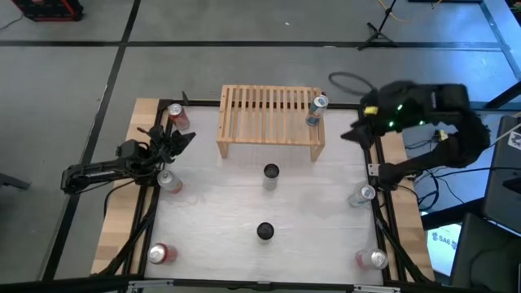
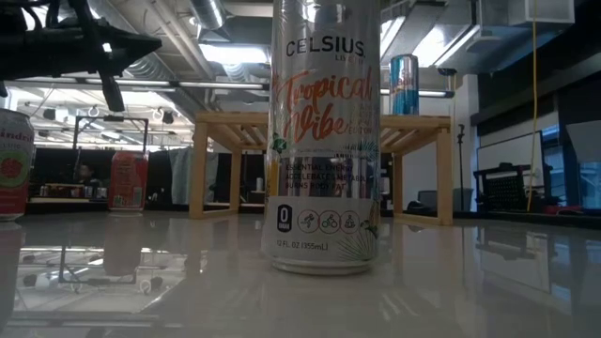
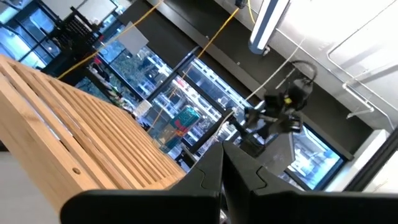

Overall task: Place canned beverage on shelf
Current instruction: Put the blue soda can on the shelf aligned with the other blue soda can

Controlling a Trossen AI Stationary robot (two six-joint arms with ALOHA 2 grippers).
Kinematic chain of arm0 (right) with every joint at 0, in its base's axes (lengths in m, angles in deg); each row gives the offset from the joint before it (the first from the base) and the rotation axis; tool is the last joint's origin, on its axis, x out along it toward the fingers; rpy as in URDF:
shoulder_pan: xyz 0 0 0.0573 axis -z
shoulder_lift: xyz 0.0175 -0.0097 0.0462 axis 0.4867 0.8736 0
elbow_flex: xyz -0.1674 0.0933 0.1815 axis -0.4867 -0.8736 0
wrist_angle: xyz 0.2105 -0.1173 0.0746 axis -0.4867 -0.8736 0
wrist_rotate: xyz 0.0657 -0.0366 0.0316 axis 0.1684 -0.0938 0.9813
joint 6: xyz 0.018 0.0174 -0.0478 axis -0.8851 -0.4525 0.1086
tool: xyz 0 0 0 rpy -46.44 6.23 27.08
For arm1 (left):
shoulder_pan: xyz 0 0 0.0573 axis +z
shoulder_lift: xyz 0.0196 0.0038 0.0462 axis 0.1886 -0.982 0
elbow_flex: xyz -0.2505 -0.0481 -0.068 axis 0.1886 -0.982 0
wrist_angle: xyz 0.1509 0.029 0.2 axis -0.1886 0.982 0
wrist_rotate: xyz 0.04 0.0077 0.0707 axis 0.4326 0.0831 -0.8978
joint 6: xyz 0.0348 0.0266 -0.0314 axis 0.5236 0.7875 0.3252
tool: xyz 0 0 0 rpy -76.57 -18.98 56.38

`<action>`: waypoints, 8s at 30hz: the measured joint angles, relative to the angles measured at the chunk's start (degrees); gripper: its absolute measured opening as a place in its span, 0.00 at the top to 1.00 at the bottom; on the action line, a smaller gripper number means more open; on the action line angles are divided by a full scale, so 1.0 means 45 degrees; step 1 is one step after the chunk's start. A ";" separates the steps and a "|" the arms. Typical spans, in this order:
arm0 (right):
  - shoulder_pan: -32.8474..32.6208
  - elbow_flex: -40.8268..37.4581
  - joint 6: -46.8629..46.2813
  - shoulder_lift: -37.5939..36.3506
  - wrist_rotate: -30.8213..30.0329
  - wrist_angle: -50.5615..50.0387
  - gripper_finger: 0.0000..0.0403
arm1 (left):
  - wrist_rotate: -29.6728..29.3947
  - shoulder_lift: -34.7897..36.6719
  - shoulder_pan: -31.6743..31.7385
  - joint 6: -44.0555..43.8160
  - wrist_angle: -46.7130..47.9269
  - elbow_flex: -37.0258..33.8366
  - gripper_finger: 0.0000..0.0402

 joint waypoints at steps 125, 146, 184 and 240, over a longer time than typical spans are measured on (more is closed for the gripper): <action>-1.0317 -1.3087 -0.6369 -0.4187 -0.4554 0.5835 0.16 | 0.0977 -0.3598 -0.0629 0.1415 0.0930 0.3310 1.00; -1.0691 -1.5648 -0.4097 -0.3610 -0.4448 0.7774 0.16 | 0.2699 -1.6916 -0.2991 0.4308 0.1209 1.2648 1.00; -0.9486 -2.0950 0.1190 -0.3291 -0.8187 1.8666 0.48 | 0.3414 -2.0928 -0.3279 0.3881 0.1182 1.4848 1.00; -0.6950 -1.3042 -1.0123 0.4918 -1.0828 0.9795 0.04 | 0.1700 -1.5570 -0.3099 0.6868 0.9879 1.4829 1.00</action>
